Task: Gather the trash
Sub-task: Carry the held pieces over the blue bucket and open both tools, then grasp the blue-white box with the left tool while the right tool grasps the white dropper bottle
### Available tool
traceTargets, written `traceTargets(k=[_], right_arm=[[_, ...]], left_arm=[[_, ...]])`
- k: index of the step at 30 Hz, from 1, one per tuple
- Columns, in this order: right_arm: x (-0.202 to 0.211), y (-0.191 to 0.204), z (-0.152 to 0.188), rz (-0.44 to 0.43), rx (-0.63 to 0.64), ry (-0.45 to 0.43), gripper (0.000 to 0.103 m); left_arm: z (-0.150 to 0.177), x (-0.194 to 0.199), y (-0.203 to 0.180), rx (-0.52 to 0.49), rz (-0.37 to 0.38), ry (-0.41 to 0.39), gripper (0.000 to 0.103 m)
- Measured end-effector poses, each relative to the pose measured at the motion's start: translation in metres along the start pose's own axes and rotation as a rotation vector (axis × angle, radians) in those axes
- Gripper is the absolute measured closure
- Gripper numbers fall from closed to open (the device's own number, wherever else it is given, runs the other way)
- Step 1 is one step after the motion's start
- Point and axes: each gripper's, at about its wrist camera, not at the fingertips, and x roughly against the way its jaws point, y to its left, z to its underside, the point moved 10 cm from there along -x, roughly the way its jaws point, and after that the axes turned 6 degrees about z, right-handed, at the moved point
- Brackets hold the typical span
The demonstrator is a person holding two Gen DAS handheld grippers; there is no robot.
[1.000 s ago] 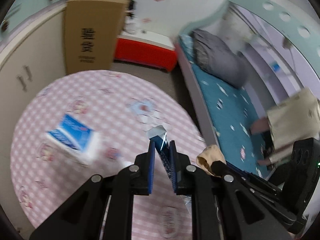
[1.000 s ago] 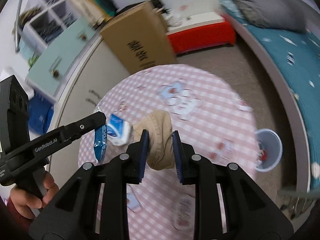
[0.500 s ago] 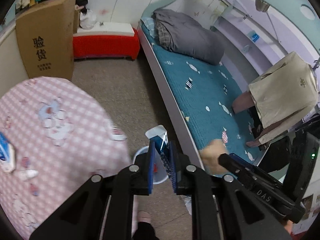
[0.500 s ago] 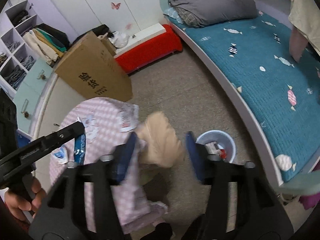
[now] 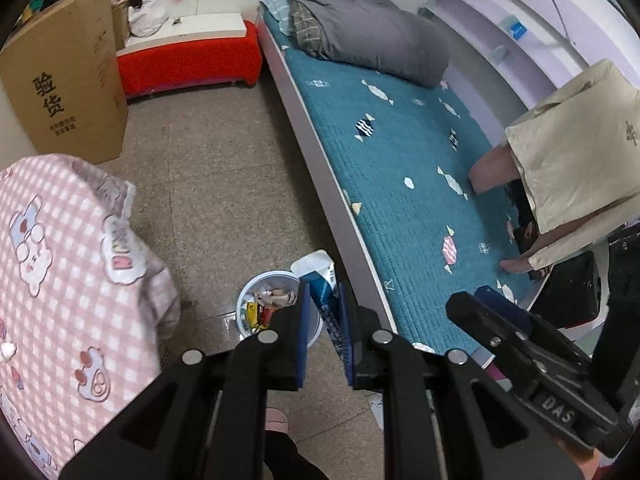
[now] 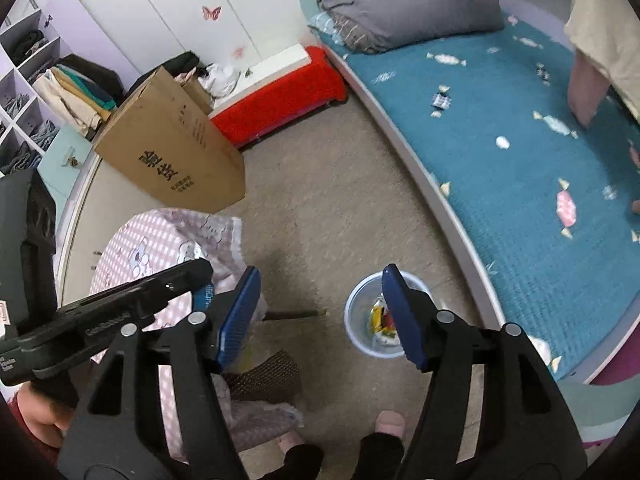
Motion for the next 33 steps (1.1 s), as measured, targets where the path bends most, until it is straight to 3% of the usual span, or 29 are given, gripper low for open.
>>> traceTargets(k=[7, 8, 9, 10, 13, 19, 22, 27, 33], right_arm=[[0.023, -0.025, -0.021, 0.025, -0.028, -0.071, 0.031], [0.026, -0.028, -0.024, 0.027, -0.03, -0.081, 0.031], [0.027, -0.029, -0.025, 0.022, -0.033, -0.082, 0.031], [0.027, -0.03, -0.025, 0.019, -0.036, -0.08, 0.031], [0.026, -0.033, -0.024, 0.012, -0.034, -0.072, 0.031], [0.018, -0.011, -0.013, -0.023, -0.016, -0.039, 0.031], [0.013, 0.02, -0.005, -0.057, 0.02, -0.021, 0.031], [0.005, 0.081, 0.01, -0.113, 0.091, 0.004, 0.031], [-0.012, 0.174, 0.043, -0.159, 0.175, 0.044, 0.031]], left_arm=[[-0.014, -0.012, -0.028, -0.009, 0.0, 0.013, 0.085], [-0.015, -0.015, -0.029, 0.006, 0.002, 0.027, 0.066], [-0.015, -0.017, -0.025, 0.029, -0.004, 0.038, 0.042], [-0.015, -0.017, -0.022, 0.062, -0.007, 0.039, 0.039], [-0.014, -0.014, -0.018, 0.129, 0.032, 0.033, 0.039], [-0.006, 0.01, -0.008, 0.109, -0.018, -0.01, 0.036], [0.0, 0.027, 0.01, 0.131, -0.039, -0.029, 0.034], [0.011, 0.066, 0.06, 0.197, -0.076, -0.079, 0.033], [0.032, 0.127, 0.155, 0.312, -0.137, -0.151, 0.031]])
